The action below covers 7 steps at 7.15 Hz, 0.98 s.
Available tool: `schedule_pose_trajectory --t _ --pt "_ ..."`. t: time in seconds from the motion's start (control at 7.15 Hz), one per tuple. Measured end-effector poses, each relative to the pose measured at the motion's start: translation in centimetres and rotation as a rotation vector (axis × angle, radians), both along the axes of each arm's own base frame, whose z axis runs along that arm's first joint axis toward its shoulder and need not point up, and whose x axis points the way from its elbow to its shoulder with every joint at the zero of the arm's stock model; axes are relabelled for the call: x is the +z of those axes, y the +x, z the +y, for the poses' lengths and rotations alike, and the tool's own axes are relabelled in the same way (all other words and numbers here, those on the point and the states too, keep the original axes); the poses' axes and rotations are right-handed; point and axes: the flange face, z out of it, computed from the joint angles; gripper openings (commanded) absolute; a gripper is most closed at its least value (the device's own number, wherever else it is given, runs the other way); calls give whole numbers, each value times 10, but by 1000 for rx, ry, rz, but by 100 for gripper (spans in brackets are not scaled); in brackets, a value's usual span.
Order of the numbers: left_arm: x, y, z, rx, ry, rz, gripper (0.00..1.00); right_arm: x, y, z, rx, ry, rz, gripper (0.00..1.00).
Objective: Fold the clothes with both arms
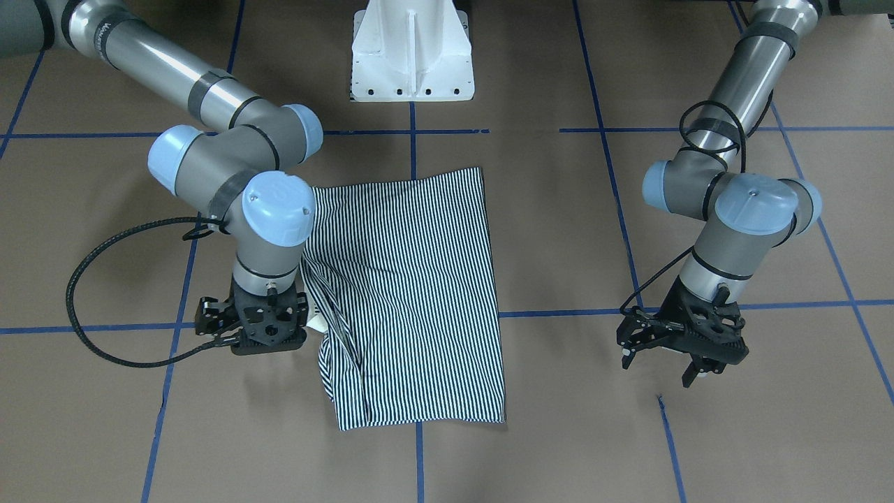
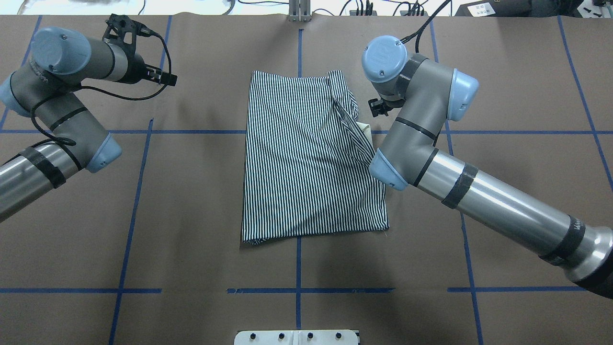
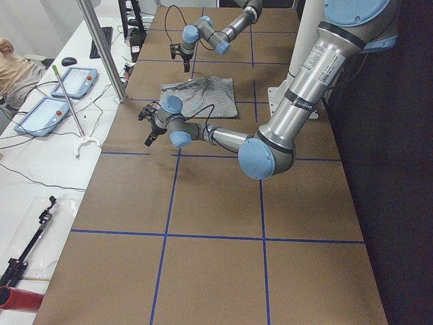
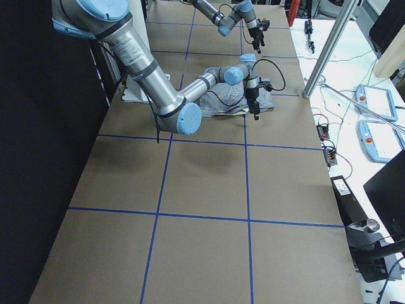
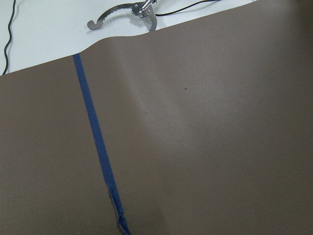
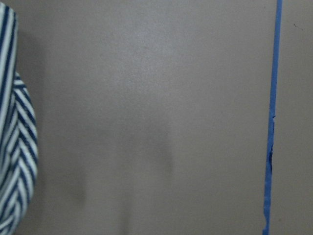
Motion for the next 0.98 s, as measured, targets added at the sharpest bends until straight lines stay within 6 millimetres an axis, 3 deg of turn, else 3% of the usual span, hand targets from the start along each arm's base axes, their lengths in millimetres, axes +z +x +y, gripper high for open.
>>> schedule_pose_trajectory --t 0.14,0.28,0.56,0.98 --pt "-2 0 0 0 2 2 100 -31 -22 12 47 -22 -58 100" --pt "-3 0 0 0 4 3 100 -49 -44 26 64 -37 -88 100" --pt "-5 -1 1 0 4 4 100 -46 -70 37 43 -50 -69 100" --pt "-6 0 1 6 1 6 100 -31 -75 34 -5 -23 -11 100"
